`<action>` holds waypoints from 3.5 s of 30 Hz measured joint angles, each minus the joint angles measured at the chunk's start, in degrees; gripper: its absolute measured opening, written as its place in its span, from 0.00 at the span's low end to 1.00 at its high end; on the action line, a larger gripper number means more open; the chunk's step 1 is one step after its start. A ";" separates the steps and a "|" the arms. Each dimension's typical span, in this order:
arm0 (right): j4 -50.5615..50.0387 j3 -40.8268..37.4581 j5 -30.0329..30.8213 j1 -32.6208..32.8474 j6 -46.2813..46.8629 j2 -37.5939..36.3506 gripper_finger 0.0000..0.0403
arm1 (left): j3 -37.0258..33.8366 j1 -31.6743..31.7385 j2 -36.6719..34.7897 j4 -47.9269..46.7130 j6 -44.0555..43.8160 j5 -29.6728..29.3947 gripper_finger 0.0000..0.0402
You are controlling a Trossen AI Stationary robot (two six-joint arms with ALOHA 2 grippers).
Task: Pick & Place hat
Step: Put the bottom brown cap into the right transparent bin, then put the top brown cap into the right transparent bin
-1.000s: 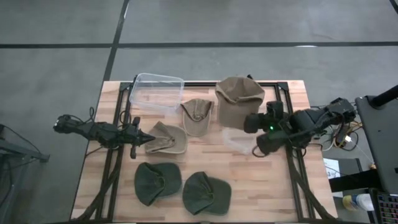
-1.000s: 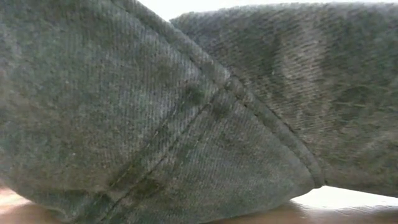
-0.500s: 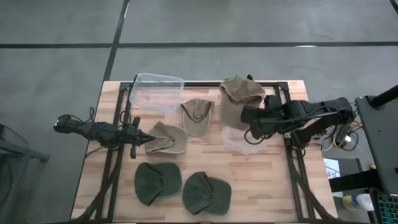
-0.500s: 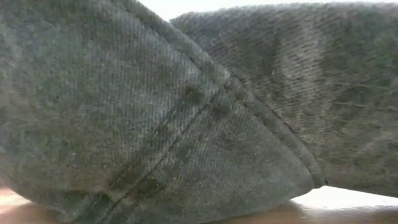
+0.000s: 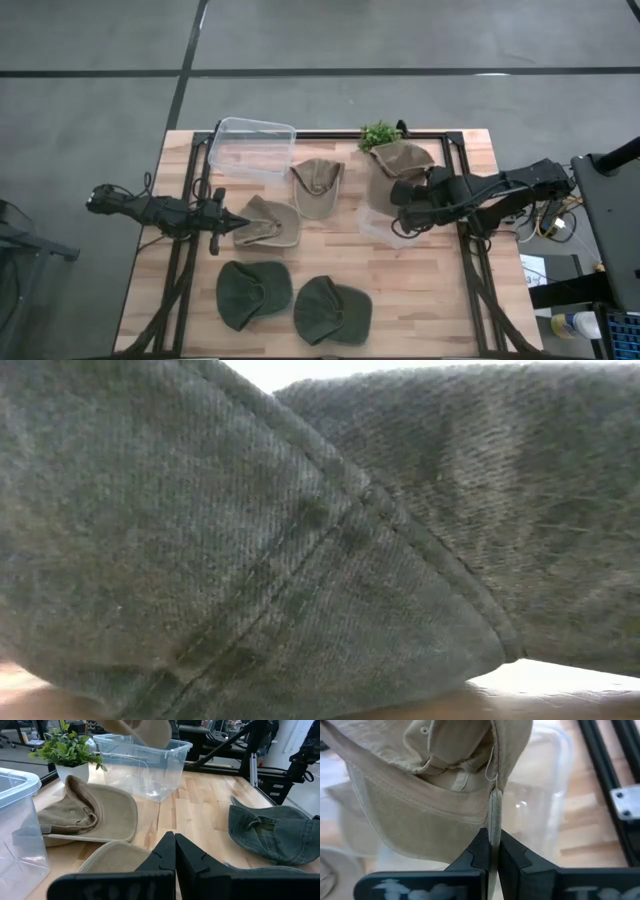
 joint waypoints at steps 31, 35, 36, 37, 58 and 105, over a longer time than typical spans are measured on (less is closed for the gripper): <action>5.31 -6.21 -7.62 -0.71 -4.45 -0.28 0.37 | 0.01 0.00 0.00 0.00 0.00 0.00 0.00; 5.18 -6.09 -6.49 -0.71 -7.03 -0.31 0.50 | 0.01 0.00 0.02 0.00 0.00 0.00 0.00; 5.09 -5.77 -6.41 -0.71 -8.35 -0.36 0.53 | 0.02 0.00 0.00 0.00 0.00 0.00 0.00; 5.11 -5.31 -6.32 -0.68 -9.60 -0.42 0.55 | 0.02 0.00 0.00 0.00 0.01 0.00 0.00; 52.20 -0.47 7.24 -0.98 -58.52 1.05 0.57 | 0.02 0.00 0.02 0.00 0.00 0.00 0.00; 21.35 50.85 -16.29 -23.33 -64.48 51.50 0.57 | 0.04 0.00 0.02 -0.42 -0.01 0.00 0.00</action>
